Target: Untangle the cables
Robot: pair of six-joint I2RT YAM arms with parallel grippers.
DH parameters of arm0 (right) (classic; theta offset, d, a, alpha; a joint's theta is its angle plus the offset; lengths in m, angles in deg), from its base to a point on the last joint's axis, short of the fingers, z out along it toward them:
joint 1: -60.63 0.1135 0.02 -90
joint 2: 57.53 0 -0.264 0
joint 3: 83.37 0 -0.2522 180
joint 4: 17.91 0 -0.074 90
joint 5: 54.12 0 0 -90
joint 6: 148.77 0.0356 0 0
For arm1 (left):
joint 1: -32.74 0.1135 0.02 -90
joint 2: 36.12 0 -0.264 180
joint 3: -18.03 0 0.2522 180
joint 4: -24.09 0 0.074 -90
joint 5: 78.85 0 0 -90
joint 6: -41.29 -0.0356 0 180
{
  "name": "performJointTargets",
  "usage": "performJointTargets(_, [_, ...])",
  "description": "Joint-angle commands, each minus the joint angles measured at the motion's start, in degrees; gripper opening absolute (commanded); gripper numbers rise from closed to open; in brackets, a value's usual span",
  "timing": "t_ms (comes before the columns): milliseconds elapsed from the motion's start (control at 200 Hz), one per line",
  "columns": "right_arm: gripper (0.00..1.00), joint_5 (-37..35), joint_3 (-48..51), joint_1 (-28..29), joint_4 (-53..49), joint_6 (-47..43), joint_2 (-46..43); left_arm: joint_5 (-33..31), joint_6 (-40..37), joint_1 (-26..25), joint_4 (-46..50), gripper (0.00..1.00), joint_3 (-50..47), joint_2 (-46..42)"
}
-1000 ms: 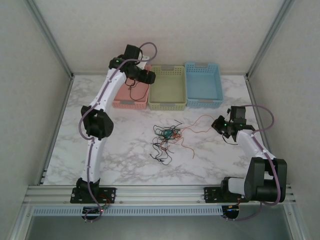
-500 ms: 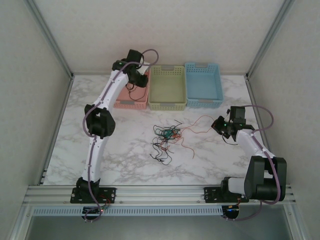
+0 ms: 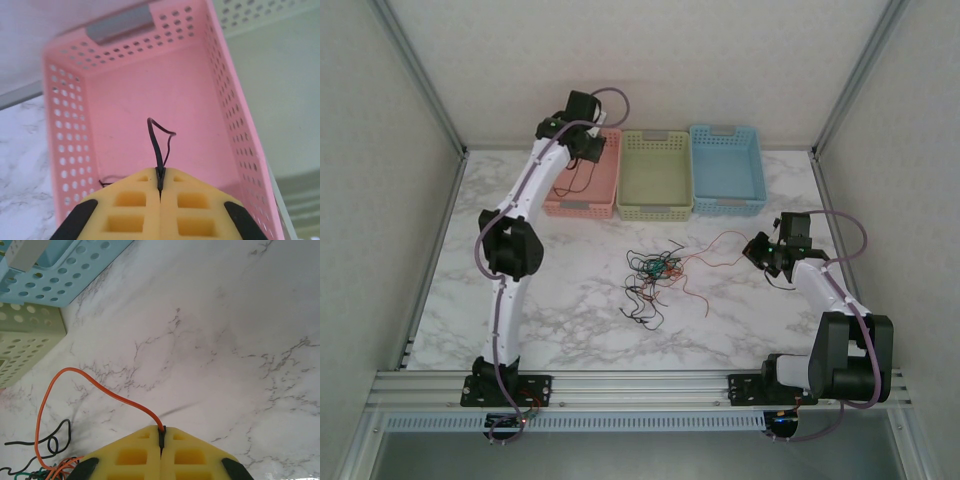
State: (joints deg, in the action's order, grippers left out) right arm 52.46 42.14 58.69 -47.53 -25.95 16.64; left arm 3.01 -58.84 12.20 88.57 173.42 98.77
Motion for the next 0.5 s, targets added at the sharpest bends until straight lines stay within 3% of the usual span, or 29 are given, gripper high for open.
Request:
performJointTargets(0, [0.0, 0.36, -0.03, 0.28, -0.14, -0.02, 0.53, -1.61, 2.74, 0.32, -1.48, 0.0, 0.75, 0.56])
performJointTargets(90, [0.0, 0.34, -0.19, 0.26, -0.53, -0.18, 0.36, -0.25, 4.64, 0.23, -1.44, 0.0, 2.11, 3.29])
performJointTargets(155, [0.0, 0.23, -0.16, 0.24, -0.67, -0.29, 0.15, 0.52, 6.45, 0.24, -0.49, 0.3, 3.73, 5.14])
performJointTargets(280, [0.0, 0.18, -0.18, 0.26, -0.58, -0.3, 0.23, 5.12, 9.26, 0.23, 0.87, 0.56, 4.88, 4.67])
performJointTargets(400, [0.0, 0.59, -0.27, 0.25, -0.5, -0.18, 0.62, 7.68, 10.65, 0.48, -0.3, 0.68, 4.94, 0.38])
performJointTargets(496, [0.0, 0.68, -0.31, 0.24, -0.49, -0.21, 0.38, 8.81, 12.63, 1.43, 0.55, 0.71, 6.72, -2.18])
